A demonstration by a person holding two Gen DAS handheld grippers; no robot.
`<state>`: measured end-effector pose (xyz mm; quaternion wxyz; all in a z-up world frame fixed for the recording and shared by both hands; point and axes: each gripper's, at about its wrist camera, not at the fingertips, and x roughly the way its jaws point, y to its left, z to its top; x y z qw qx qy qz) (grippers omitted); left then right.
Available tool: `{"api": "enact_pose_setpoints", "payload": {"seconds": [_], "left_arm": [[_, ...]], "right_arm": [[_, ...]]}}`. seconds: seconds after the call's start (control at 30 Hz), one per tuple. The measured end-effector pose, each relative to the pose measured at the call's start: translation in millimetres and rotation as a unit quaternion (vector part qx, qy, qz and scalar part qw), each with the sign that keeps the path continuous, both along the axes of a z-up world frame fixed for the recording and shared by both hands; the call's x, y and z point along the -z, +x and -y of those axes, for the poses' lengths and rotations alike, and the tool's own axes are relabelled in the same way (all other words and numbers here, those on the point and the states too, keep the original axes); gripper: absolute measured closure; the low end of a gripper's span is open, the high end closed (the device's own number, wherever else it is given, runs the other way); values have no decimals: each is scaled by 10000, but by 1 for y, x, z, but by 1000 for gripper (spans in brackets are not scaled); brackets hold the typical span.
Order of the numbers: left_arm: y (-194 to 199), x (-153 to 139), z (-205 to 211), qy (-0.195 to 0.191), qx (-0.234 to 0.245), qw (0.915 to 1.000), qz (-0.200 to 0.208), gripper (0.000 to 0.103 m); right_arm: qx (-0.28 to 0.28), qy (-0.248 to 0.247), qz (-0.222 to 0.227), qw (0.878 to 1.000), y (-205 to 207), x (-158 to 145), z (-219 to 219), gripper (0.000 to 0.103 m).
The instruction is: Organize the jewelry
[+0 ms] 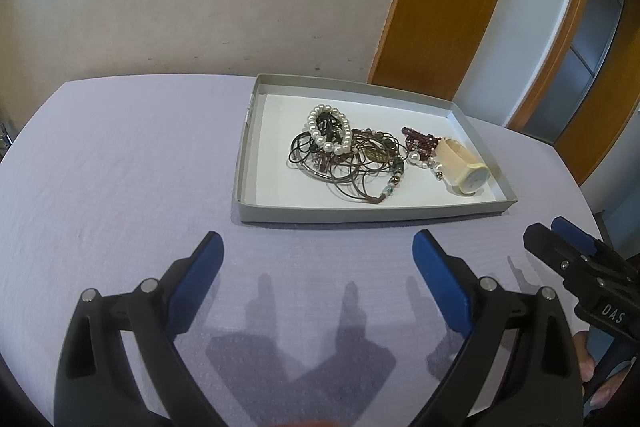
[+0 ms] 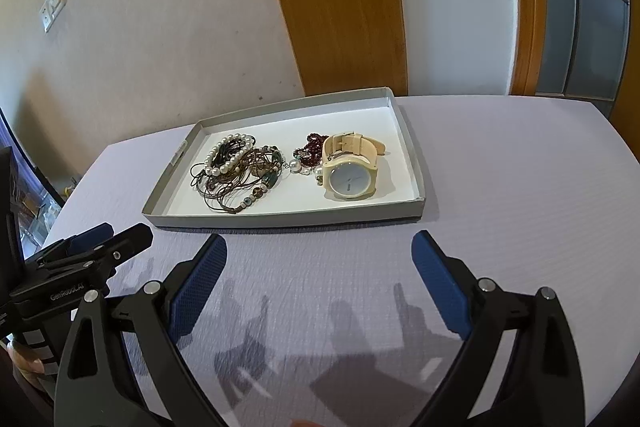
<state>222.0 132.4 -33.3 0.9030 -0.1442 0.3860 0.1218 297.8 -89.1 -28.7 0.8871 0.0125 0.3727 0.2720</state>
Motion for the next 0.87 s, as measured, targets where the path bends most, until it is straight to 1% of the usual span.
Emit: {"api": "enact_pose_setpoints", "payload": {"seconds": [0.87], "left_arm": [[0, 0, 1, -23, 11, 10000, 10, 8]], "right_arm": [[15, -9, -50, 10000, 0, 3, -1, 8]]}}
